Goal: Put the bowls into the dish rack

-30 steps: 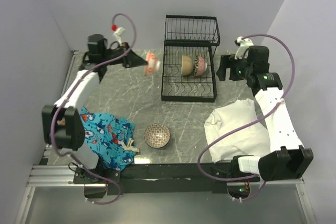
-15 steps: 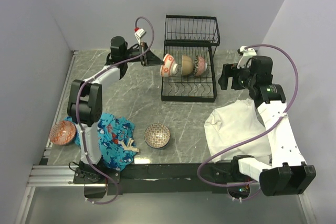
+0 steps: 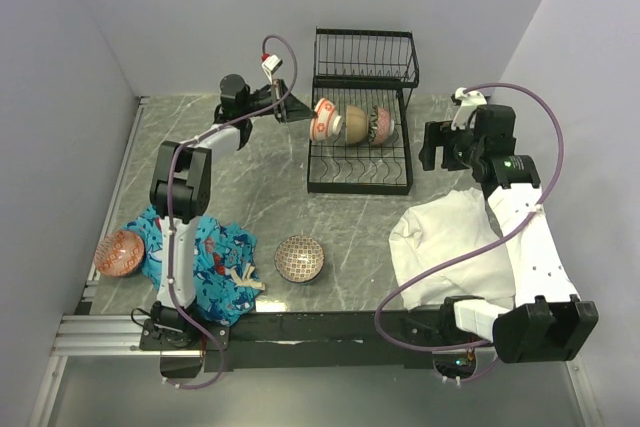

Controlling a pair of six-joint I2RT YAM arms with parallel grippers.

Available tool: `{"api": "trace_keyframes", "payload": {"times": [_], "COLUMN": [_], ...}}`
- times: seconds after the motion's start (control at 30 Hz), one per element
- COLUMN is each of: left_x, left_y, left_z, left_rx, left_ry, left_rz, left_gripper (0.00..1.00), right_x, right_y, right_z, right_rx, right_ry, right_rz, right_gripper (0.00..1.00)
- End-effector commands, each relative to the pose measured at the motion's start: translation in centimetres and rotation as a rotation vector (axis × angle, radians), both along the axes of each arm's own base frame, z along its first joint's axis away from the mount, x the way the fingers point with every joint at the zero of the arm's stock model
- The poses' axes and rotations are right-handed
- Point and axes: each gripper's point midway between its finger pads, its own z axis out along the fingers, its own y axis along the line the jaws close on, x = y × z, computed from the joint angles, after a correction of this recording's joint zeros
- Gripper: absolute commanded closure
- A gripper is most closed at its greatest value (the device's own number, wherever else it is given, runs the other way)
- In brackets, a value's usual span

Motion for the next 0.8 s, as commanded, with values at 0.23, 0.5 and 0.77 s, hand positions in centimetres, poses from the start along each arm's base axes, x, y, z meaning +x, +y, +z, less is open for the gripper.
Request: {"api": "trace_keyframes", "payload": {"times": [0.23,0.5,0.77], "left_x": [2.5,3.8,5.0], "left_y": [-0.8,-1.6,-1.9], "left_z": [0.3,-1.3,-3.5], "left_rx": [-0.050,-0.050,-0.047], "left_ry": [-0.108,-0.110,-0.090], "left_rz": [0.038,0.048,0.065], "left_gripper": [0.99,0.99,0.99], "right_x": [1.1,1.0,1.3], "right_y": [-0.8,-0.8,-0.8], "right_z": [1.1,0.6,0.5], "right_rx": [-0.031,-0.034,-0.037], "right_ry": [-0.023,-0.008,0.004], "right_rz": [-0.018,-0.017,-0.015], "right_gripper": [0.05,0.05,0.05]}}
